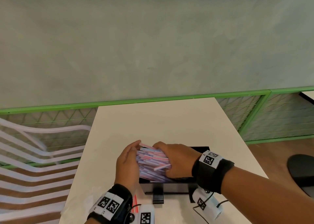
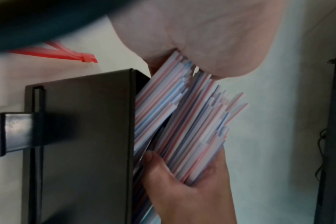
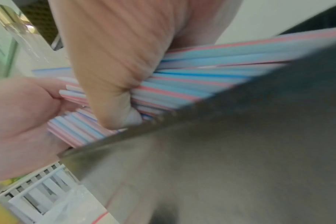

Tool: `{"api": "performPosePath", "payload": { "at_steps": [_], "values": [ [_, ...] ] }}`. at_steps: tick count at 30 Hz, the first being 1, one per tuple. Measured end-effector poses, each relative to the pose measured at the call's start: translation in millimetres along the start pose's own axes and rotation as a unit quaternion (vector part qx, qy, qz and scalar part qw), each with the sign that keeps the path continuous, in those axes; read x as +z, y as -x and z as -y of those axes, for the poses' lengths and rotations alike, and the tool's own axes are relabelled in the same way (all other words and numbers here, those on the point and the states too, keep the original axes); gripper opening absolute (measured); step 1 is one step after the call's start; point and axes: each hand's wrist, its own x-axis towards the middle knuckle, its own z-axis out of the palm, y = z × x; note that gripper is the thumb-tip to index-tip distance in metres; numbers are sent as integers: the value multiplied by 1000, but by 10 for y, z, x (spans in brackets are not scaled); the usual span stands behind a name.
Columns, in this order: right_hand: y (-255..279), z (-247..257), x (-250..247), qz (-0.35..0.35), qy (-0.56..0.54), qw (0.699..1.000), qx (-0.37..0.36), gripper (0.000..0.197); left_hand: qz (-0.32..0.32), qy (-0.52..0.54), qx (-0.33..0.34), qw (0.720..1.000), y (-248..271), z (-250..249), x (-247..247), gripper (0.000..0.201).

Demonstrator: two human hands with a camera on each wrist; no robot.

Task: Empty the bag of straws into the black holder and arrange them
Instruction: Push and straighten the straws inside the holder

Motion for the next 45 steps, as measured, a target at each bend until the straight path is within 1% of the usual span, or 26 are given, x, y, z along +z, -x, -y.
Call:
{"api": "performPosePath", "payload": {
  "at_steps": [4,7,10,13,16,19,22,27,30,35,40,45],
  "values": [
    [-47,27,-80,18,32,999,-10,65,-2,36,-14,999,-1,-23,-13,35],
    [-42,-4,-88,25,41,999,-9,66,31,15,-14,999,50,-48,17,35],
    [-34,-43,-48,8,5,1000,-8,66,52,-19,-5,998,70,-53,26,34],
    [-11,-76,30,2,-20,1000,-14,67,55,-21,-15,998,62,-46,1,33],
    [42,-104,104,13,-51,999,-9,70,54,-17,-28,998,56,-39,9,32],
    [47,-135,106,28,-74,997,-4,82,51,-21,-29,998,47,-20,12,31],
    [-11,-171,89,62,-141,988,9,89,44,-15,-31,998,42,-9,17,29],
    [-96,-181,97,101,-203,974,18,79,22,-5,-15,1000,45,14,30,25],
    [-127,-165,50,112,-223,968,23,74,15,-5,-14,1000,42,38,23,22],
    [-200,-129,29,143,-211,966,29,61,14,-10,1,1000,33,63,18,23],
    [-252,-37,-14,154,-199,967,32,60,12,-8,15,1000,44,80,8,23],
    [-285,37,-148,162,-172,971,31,55,-8,14,20,1000,69,56,6,25]
  ]
}}
